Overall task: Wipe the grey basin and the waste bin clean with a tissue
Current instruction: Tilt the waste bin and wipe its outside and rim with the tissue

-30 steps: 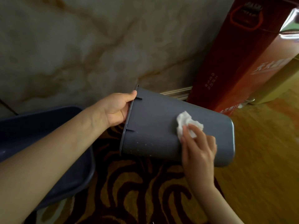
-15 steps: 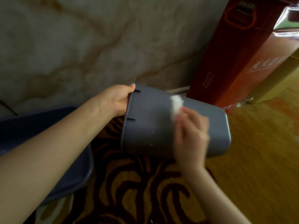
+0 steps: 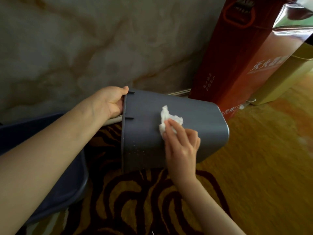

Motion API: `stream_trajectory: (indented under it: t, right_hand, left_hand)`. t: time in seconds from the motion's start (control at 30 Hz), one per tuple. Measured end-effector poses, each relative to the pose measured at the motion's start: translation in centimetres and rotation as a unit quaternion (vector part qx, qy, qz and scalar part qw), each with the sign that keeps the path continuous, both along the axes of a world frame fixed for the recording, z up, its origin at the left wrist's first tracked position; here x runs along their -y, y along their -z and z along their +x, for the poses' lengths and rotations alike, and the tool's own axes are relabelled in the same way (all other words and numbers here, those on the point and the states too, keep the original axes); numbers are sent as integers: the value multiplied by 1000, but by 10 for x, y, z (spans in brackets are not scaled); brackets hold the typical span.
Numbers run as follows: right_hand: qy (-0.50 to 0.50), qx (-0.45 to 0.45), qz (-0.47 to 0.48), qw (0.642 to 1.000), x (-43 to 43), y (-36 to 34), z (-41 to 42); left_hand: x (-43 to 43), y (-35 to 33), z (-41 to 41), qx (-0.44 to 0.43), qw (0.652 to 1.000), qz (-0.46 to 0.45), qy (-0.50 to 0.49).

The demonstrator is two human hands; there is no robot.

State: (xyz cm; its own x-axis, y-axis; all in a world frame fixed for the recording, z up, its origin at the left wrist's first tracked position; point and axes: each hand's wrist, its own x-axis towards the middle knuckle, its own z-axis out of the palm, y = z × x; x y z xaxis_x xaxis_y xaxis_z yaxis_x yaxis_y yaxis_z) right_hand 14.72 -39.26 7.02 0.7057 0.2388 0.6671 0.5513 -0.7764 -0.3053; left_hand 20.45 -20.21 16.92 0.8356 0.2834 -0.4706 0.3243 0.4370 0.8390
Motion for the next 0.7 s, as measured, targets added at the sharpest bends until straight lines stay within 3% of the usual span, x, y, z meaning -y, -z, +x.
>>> stream_trajectory:
  t: [0.2,0.3,0.43,0.57,0.7]
  right_hand:
    - [156,-20,63,985,78,11,42]
    - [174,-39,82,981,90,8,54]
    - [184,-61,129,973,84,-4,50]
    - [65,-68,147,985,30,-32,21]
    - [-136,-79,61,986,-42,-58,3]
  left_hand:
    - [-2,-2,13,-8,999,31,-17]
    - [-1,-1,11,5,999,27,-25]
    - [-1,11,-31,1,997,3,82]
    - [-9,24,-72,49,973,-97,203]
    - [2,24,-72,72,979,-116,151]
